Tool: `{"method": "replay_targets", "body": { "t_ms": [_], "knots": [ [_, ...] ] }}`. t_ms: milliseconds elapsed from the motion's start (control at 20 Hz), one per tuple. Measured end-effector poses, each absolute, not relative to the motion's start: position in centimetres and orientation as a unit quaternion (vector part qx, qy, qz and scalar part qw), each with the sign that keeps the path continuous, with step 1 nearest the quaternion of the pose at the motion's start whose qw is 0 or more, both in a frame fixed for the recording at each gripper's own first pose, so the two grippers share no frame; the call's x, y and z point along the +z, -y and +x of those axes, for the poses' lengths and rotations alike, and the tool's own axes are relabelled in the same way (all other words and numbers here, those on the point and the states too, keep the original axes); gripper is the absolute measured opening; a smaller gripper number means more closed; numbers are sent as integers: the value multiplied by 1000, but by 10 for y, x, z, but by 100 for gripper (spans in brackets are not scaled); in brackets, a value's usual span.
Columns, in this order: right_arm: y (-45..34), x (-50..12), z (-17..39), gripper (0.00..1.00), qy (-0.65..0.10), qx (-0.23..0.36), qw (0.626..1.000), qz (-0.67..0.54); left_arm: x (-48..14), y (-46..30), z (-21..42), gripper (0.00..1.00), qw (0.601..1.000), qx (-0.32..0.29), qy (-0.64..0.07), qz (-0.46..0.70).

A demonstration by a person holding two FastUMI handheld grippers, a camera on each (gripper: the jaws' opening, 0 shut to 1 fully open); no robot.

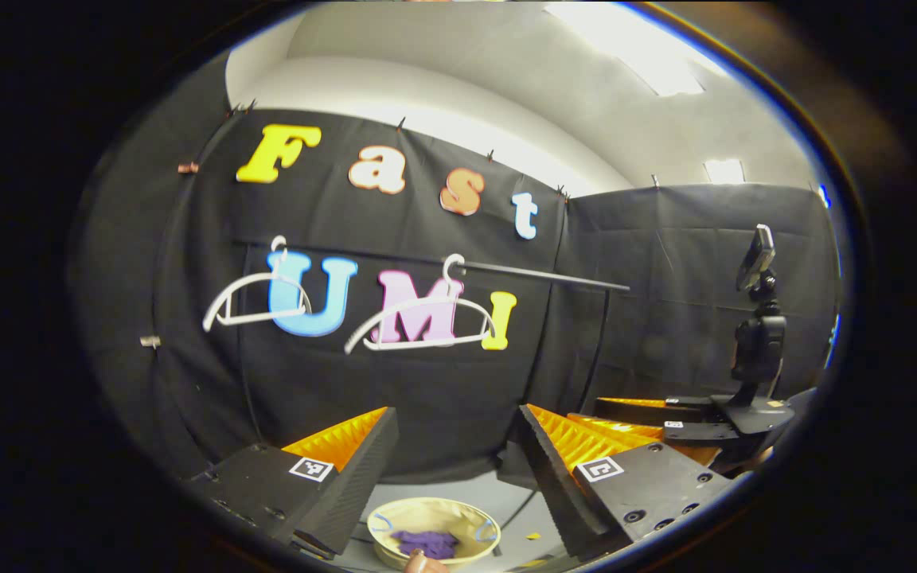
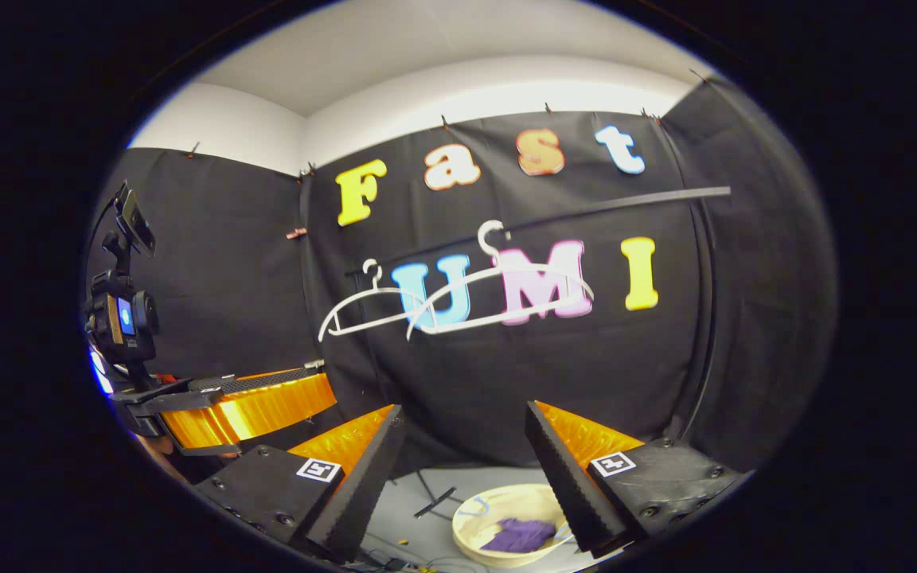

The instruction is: Grasp the clothes on the hanger with both hands and then place them into the laundry hamper below.

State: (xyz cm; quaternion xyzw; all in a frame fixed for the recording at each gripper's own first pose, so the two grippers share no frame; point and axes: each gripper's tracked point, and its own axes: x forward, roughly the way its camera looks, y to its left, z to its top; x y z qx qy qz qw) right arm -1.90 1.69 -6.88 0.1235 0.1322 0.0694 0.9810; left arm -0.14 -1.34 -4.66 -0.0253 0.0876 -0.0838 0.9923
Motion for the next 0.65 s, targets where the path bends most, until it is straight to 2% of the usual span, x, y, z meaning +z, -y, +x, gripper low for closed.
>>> {"method": "replay_targets", "body": {
  "t_ms": [200, 300, 350, 650],
  "knots": [
    [-9, -33, -20, 98, -84, 66, 990, 88, -26, 36, -14, 95, 995, -81, -51, -11],
    [-9, -26, -20, 98, -79, 78, 990, 92, -18, 41, -14, 92, 996, -72, -43, -14],
    [-10, -24, -21, 100, -75, 83, 989, 95, -15, 42, -14, 92, 997, -68, -39, -16],
    [3, -13, -23, 97, -65, 95, 988, 99, -17, 46, -15, 95, 998, -40, -41, -1]
  ]
}}
